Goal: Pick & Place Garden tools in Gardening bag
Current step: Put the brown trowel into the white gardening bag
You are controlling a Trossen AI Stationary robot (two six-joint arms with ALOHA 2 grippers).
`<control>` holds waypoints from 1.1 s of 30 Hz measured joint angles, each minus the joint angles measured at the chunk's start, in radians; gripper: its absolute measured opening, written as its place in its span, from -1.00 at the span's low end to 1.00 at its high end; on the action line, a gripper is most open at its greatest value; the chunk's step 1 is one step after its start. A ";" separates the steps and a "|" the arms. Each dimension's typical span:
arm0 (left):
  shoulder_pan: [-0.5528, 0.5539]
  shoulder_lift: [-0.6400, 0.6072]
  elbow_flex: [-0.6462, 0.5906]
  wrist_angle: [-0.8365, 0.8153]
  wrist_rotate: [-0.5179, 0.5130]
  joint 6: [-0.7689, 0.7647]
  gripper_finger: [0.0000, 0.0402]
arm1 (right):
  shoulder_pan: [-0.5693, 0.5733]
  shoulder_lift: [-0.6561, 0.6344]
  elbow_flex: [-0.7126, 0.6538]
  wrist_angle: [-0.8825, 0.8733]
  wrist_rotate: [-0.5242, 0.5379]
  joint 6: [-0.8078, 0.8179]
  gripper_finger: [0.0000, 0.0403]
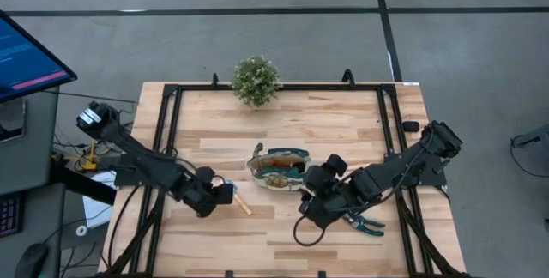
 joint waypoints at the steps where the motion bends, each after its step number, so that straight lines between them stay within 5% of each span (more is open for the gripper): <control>1: 0.015 0.018 0.000 0.000 0.003 0.000 -0.44 | -0.001 0.000 0.000 -0.014 0.000 0.000 0.31; 9: 0.123 0.100 0.001 0.020 0.008 0.000 -0.36 | -0.022 0.000 0.000 -0.102 0.003 -0.001 0.32; 22: 0.188 0.118 0.001 0.055 0.114 -0.092 0.27 | -0.031 0.000 0.000 -0.133 0.003 -0.020 0.32; 33: 0.189 0.190 0.001 0.174 0.160 -0.195 0.26 | -0.022 0.000 0.000 -0.133 0.004 -0.001 0.32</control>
